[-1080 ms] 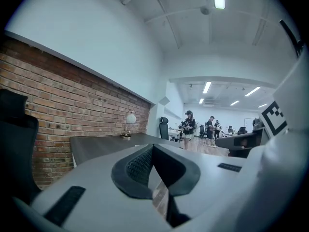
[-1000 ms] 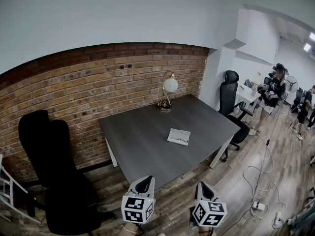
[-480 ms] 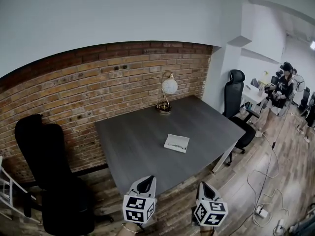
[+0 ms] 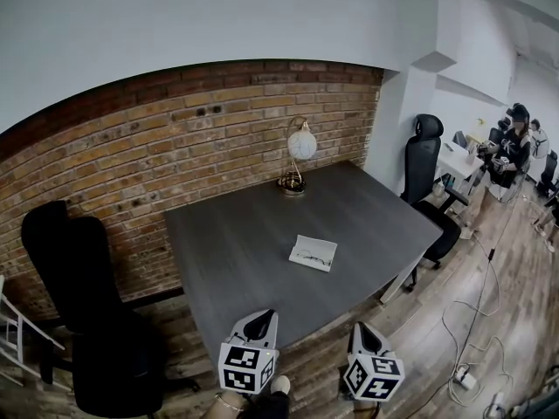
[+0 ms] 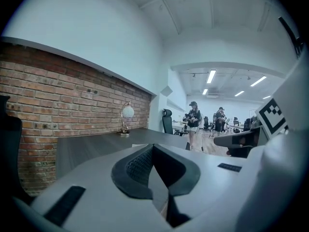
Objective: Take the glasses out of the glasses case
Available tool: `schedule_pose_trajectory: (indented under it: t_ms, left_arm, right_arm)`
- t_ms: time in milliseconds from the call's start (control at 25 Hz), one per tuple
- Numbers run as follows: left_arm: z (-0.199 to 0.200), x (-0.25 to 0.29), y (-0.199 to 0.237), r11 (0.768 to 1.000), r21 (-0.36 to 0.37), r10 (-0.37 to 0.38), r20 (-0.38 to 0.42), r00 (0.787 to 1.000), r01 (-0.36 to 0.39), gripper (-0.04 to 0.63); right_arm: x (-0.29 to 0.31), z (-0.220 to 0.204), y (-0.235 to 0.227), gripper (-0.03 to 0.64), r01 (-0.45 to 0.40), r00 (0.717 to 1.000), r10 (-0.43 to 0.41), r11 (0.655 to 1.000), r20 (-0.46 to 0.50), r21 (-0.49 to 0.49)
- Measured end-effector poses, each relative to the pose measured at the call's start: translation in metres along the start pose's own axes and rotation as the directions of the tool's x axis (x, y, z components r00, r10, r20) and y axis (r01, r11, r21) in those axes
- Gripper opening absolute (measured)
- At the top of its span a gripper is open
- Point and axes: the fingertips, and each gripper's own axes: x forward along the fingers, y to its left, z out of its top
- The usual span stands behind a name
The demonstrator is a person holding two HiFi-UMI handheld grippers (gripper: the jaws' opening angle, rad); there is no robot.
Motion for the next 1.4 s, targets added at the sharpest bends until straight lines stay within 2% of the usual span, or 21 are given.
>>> schedule_pose_trajectory:
  t_ms: [760, 1080, 1400]
  left_arm:
    - [0.044, 0.139, 0.023, 0.999, -0.019, -0.03, 0.055, 0.998, 0.031, 0.017]
    - [0.058, 0.194, 0.053, 0.999, -0.046, -0.001, 0.066, 0.998, 0.004, 0.017]
    - [0.049, 0.235, 0.079, 0.995, -0.093, 0.034, 0.042, 0.999, -0.03, 0.017]
  right_arm:
    - [0.113, 0.06, -0.048, 0.032, 0.016, 0.999, -0.015, 0.999, 0.028, -0.031]
    - [0.177, 0.083, -0.054, 0.032, -0.007, 1.0, 0.008, 0.998, 0.013, -0.062]
    - [0.229, 0.096, -0.055, 0.032, -0.039, 0.999, 0.037, 0.995, -0.019, -0.091]
